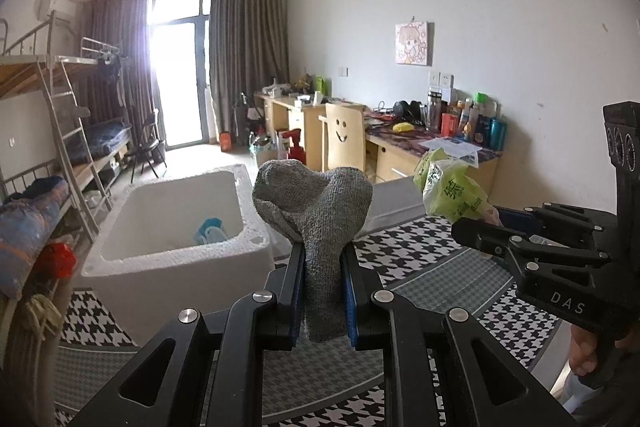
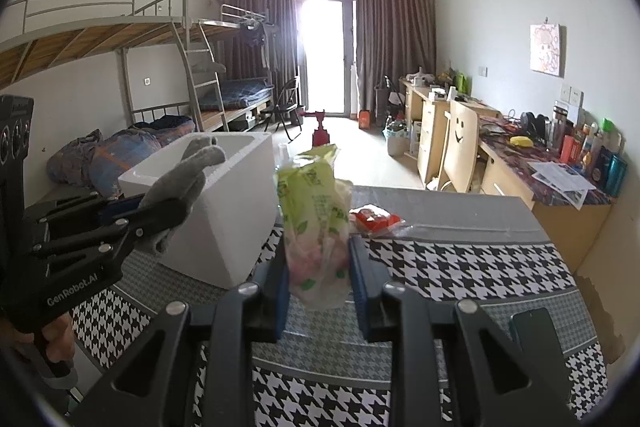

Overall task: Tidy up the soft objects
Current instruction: 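Carry the grey sock with the left gripper while the right gripper carries the packet to the foam box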

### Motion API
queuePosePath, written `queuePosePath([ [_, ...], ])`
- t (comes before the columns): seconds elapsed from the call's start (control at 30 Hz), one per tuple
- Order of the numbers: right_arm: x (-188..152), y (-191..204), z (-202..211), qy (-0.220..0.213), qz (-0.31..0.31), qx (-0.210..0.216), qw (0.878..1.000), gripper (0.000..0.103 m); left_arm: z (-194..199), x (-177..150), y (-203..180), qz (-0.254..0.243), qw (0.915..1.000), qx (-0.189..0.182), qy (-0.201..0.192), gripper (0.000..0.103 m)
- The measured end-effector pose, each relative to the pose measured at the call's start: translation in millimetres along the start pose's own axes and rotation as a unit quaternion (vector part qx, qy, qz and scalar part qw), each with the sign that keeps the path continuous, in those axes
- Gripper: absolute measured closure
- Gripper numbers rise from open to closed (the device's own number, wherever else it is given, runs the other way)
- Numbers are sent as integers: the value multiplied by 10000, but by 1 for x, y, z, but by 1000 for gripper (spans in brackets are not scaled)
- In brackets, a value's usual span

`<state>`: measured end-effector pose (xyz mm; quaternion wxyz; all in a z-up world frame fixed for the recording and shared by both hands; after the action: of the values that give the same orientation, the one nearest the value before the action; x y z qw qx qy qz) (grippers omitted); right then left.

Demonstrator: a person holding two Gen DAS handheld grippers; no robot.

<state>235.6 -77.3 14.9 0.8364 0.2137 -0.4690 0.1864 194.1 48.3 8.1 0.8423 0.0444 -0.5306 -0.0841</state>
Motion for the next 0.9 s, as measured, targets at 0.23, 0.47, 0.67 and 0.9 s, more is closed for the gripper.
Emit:
queuePosePath([
  [0.23,8,3,-2,-36,31,51,10000,72,3,5,9,5,9999,119,-69,85],
  [0.47,18,5,-5,-81,-8,144,9999,72,6,15,19,-11,9994,295,-162,85],
  [0.67,26,12,-8,-118,4,198,9997,72,7,20,29,47,9988,440,-218,85],
  [0.9,34,20,-10,-166,56,277,9995,72,11,24,43,102,9978,605,-250,85],
])
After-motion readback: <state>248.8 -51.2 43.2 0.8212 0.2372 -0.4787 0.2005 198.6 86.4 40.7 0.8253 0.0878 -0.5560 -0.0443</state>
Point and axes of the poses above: each gripper's, at about its wrist camera, not at the fingertips, and z roughly against the way its jaws point, y to its left, x to its top, the point moved 7 cm from there along -z, roughly the way its jaws point, and after that the axes turned 11 degrees about -z, right-handed, at the moved point
